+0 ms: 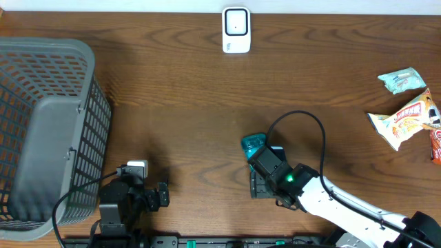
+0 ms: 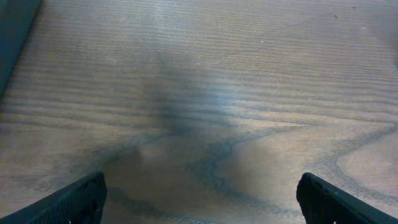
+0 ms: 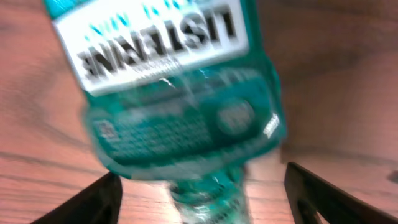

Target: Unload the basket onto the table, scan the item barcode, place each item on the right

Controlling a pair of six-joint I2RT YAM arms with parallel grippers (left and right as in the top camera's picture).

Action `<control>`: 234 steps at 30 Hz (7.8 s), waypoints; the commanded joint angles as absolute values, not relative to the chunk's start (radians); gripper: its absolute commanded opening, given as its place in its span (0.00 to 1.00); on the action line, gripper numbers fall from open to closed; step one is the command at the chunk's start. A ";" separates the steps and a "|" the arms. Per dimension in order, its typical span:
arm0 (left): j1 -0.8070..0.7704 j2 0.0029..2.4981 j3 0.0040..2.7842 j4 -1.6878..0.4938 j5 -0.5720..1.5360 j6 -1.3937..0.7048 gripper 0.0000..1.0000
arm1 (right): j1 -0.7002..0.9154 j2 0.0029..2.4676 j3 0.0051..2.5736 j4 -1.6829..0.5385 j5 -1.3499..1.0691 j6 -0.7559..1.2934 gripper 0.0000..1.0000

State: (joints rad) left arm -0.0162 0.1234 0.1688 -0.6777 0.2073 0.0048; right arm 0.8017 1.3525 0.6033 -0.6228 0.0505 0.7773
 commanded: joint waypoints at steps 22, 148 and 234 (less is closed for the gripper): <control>-0.017 0.122 0.163 -0.689 0.208 0.015 0.98 | 0.794 1.347 0.600 -0.638 0.061 0.767 0.34; -0.017 0.122 0.163 -0.690 0.208 0.015 0.98 | 0.801 1.864 1.056 -1.193 0.019 0.729 0.73; -0.017 0.122 0.163 -0.689 0.208 0.015 0.98 | 0.543 1.857 1.205 -0.764 -0.279 0.201 0.34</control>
State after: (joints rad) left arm -0.0162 0.1234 0.1688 -0.6777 0.2070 0.0048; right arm 0.5465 1.8561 1.1934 -0.7628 -0.2913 0.2146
